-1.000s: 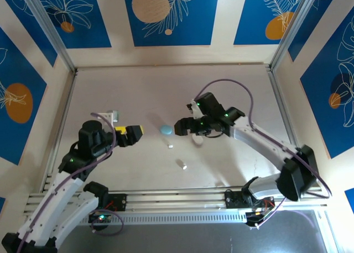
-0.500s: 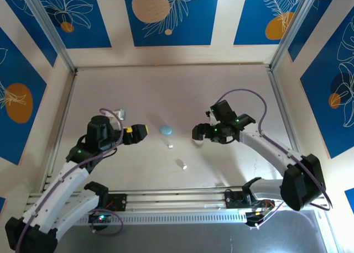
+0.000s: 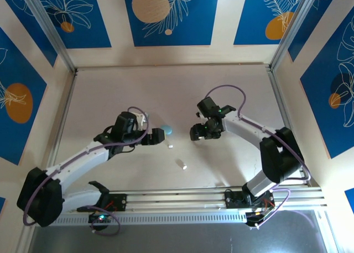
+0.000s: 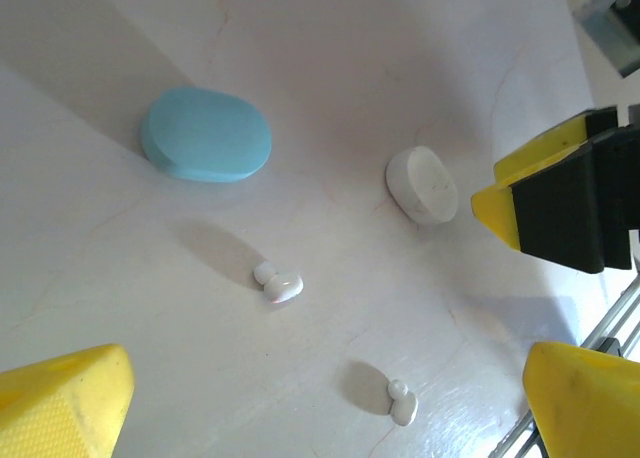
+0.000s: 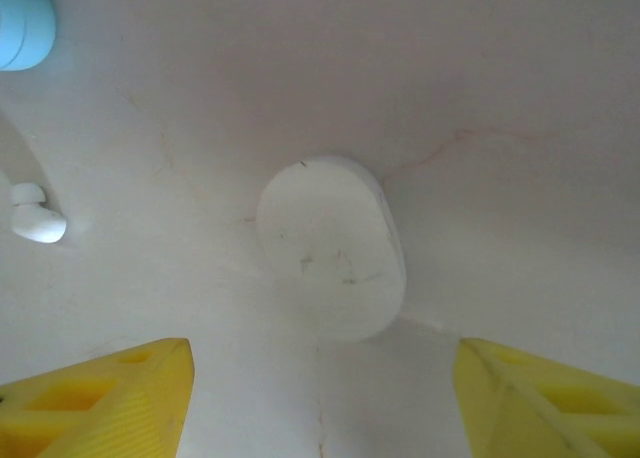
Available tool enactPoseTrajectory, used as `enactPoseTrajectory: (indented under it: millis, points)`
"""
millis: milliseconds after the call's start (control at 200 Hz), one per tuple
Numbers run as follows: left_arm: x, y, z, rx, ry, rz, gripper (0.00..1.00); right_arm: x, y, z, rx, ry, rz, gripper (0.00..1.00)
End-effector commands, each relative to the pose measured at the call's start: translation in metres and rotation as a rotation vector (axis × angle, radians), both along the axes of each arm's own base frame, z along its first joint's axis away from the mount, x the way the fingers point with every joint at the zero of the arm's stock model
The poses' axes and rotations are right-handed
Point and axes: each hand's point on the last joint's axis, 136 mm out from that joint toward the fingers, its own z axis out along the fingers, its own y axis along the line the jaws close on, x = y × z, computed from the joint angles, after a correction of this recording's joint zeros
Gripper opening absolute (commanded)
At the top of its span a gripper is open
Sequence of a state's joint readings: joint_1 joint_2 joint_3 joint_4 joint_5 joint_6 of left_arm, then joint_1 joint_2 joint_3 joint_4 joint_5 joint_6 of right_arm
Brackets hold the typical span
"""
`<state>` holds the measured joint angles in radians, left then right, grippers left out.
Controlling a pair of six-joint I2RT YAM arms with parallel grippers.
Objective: Insert the wireless bluetooth earbuds into the charging case
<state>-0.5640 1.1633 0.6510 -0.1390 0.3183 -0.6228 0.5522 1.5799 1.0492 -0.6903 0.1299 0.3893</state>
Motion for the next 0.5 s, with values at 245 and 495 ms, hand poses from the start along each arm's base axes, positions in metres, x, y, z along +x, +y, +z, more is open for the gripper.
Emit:
enactPoseTrajectory:
  millis: [245, 495]
  points:
    - [0.012, -0.018, 0.011, -0.052, -0.026, -0.024, 1.00, 0.013, 0.007, -0.014, -0.150, -0.001, 0.133, 0.62]
    - [0.011, -0.017, 0.010, -0.045, -0.029, -0.025, 1.00, 0.015, 0.005, -0.027, -0.195, 0.042, 0.136, 0.61]
